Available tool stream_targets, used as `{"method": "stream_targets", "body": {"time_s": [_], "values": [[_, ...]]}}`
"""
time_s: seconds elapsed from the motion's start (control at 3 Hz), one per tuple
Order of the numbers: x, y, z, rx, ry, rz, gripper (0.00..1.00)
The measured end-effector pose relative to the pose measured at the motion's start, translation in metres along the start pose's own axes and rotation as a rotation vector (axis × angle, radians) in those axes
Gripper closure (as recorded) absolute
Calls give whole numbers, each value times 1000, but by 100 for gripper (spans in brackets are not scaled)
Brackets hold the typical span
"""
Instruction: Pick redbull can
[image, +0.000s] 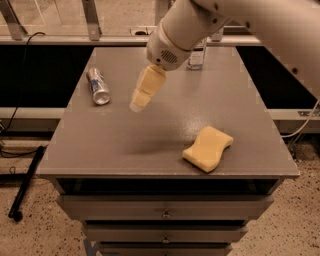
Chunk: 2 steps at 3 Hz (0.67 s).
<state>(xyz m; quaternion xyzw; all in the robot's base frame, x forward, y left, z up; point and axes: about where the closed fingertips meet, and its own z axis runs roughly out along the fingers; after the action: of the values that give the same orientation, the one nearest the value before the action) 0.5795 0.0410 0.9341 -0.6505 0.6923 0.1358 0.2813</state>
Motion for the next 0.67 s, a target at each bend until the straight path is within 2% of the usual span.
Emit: {"method": "stream_targets", "body": {"time_s": [0.33, 0.67], "values": [[-33, -14, 40, 6, -72, 57, 0], [-56, -29, 71, 18, -104, 135, 0]]}}
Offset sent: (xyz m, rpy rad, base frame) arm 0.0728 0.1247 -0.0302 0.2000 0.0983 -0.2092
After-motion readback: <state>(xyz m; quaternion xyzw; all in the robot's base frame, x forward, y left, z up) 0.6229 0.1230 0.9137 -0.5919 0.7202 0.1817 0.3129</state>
